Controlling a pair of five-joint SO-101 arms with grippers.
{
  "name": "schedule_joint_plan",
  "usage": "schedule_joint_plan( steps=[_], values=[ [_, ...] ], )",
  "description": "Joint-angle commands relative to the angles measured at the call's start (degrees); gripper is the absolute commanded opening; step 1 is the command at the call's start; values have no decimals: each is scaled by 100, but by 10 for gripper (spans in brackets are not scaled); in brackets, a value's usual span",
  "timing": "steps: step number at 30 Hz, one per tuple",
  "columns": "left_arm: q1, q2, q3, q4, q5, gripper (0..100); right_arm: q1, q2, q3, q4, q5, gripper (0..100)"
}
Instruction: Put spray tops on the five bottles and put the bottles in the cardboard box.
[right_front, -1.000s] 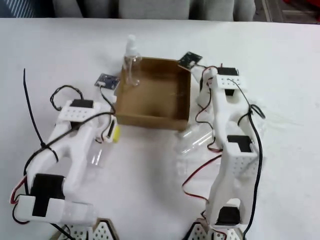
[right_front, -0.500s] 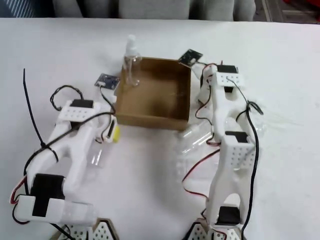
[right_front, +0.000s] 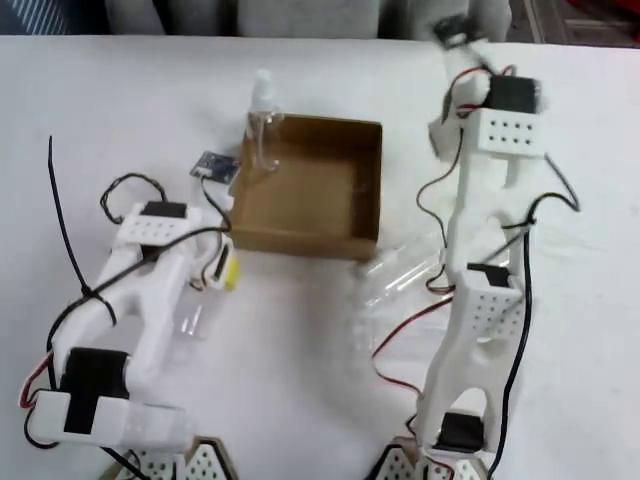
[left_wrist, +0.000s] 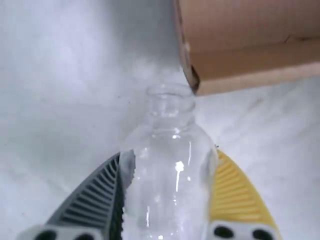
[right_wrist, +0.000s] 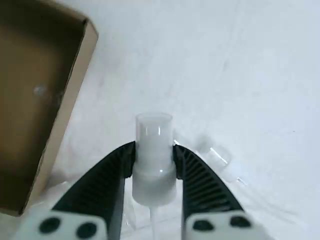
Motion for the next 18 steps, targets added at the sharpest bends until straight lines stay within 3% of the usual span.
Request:
schedule_joint_plan(
  steps=[1,18],
  values=[
    [-13,-356,-9,62,-79,21,321,-602,132,215,-431,15],
    [145,-1824,1029,-378,-53,21,286,-4523,5486,-75,-484,15]
  ],
)
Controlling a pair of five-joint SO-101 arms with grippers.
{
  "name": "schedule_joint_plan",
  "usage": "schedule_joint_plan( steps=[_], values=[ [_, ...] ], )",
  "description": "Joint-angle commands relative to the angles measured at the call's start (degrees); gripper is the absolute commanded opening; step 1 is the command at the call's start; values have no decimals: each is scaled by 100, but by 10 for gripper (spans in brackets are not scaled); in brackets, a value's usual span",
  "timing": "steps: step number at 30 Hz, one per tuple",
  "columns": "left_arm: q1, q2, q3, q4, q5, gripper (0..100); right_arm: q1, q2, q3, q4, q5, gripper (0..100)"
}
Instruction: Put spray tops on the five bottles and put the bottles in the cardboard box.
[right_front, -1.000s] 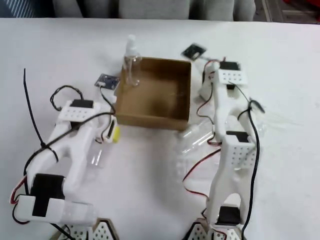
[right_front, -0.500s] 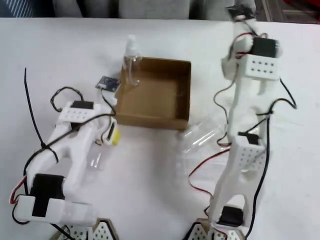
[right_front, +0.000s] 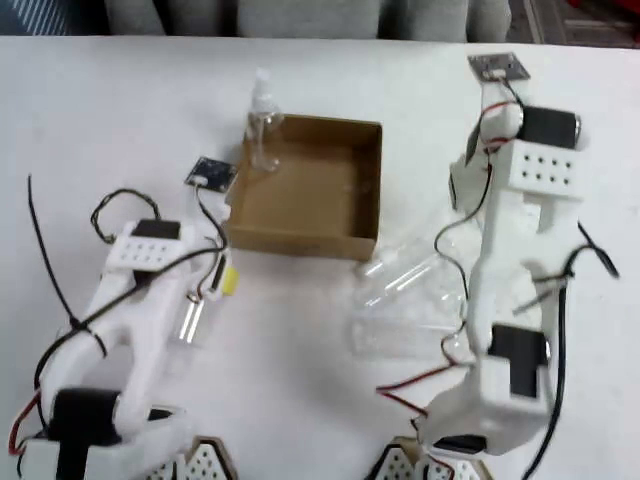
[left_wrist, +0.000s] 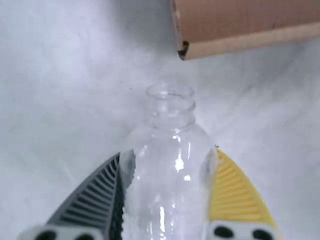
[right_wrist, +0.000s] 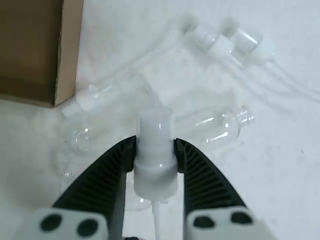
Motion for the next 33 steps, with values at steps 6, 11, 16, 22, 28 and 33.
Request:
schedule_joint_plan(
  steps=[6,11,16,22,28,33],
  values=[
    [224,-1121,615,-738,-44,23,-92,-2404,2207,-514,-62,15],
    [224,-1736,800,-835,-35,23,-558,-3565,3235,-998,-62,15],
    [224,-2703,809,-668,-35,22,-1349,-4022,3833,-1349,-18,15],
    [233,-4031,818,-431,-35,22,-2510,-4312,4088,-1385,-9,15],
    [479,-5349,1468,-695,-35,22,-2818,-4620,3657,-2026,-62,15],
    [769,-6492,2119,-1081,-26,22,-2774,-4681,3569,-2642,-1002,15]
  ],
)
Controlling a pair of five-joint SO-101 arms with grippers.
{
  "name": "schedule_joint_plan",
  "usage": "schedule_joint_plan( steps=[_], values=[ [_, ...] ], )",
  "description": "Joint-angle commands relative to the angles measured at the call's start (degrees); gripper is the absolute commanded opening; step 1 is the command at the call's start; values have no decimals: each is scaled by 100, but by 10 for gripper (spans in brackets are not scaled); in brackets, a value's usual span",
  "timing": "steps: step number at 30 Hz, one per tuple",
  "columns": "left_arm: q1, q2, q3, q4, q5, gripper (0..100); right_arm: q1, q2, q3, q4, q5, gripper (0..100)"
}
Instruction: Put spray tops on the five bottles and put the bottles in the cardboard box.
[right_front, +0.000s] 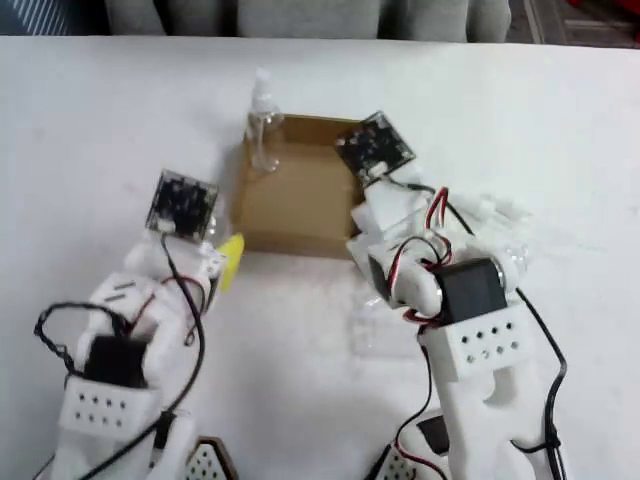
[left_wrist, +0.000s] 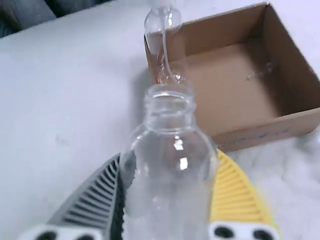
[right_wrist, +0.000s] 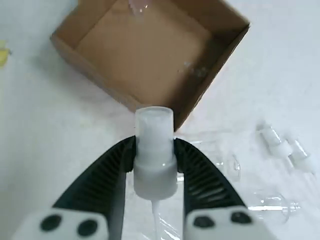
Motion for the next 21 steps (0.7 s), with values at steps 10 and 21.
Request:
schedule_joint_plan(
  steps=[10,21],
  values=[
    [796,-1947,334,-457,1486,22,-84,-831,-325,-2413,-2435,15],
    [1147,-2088,1213,-1292,1934,22,-927,-1912,-334,-4637,-2462,15]
  ],
)
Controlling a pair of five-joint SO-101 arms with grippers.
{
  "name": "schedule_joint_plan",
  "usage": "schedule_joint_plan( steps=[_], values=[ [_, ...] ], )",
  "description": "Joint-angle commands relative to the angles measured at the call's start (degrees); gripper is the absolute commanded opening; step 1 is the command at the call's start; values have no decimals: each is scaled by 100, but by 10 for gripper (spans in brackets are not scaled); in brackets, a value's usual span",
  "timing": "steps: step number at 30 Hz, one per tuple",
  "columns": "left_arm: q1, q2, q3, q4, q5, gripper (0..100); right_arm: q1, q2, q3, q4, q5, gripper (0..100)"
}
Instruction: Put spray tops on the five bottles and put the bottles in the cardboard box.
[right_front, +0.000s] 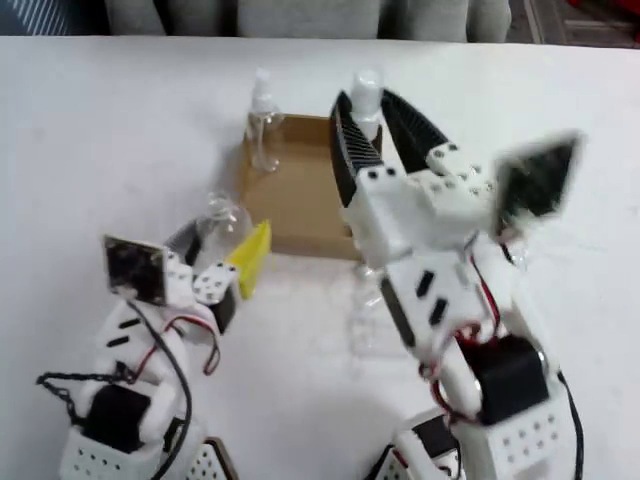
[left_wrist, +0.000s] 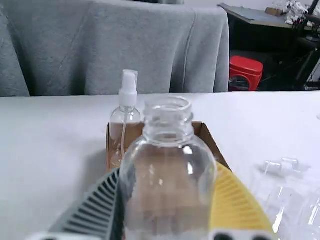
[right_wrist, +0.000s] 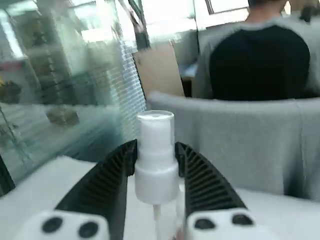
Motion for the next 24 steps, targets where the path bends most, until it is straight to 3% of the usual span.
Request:
schedule_joint_plan(
  steps=[1,8,13,19,24],
  values=[
    [321,-101,527,-712,88,22,-365,-286,-334,-585,-79,15],
    [400,-558,1240,-932,79,22,-549,-646,-185,-655,-97,15],
    [444,-1279,1741,-932,70,22,-787,-1226,527,-1244,-422,15],
    [453,-1174,1776,-923,-695,21,-813,-1587,2057,-2598,-440,15],
    [462,-1174,2101,-1064,-809,21,-822,-1587,2910,-3635,-440,15]
  ],
)
